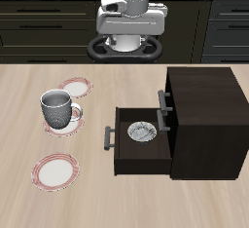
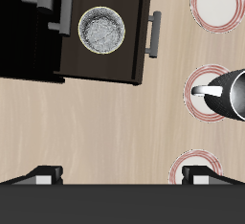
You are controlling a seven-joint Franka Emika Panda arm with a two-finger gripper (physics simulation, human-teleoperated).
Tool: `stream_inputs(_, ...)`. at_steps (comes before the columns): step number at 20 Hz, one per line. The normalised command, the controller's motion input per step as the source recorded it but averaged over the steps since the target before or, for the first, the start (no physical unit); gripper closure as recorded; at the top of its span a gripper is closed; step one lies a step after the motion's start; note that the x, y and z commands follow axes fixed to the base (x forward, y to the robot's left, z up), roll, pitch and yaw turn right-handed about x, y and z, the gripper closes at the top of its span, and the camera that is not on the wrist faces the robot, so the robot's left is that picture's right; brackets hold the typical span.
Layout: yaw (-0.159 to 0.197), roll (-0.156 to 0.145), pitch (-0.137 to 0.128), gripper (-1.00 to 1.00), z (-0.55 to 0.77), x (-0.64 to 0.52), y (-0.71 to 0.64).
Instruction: Place the bowl on the nearest plate relative to the robot
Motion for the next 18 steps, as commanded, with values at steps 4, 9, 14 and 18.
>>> stream_inputs(4,0.009,0.012,0.000,-1.00,0.03,0.39,-0.15)
stream_inputs(9,0.030,0.000,-0.026,-1.00,0.06,0.38,-0.11)
stream_inputs(14,-0.002,-0.014,-0.016,-1.00,0.11,0.35,-0.17)
stream_inputs(18,-0.005,-0.005,-0.012,-1.00,0.03,0.38,-0.13)
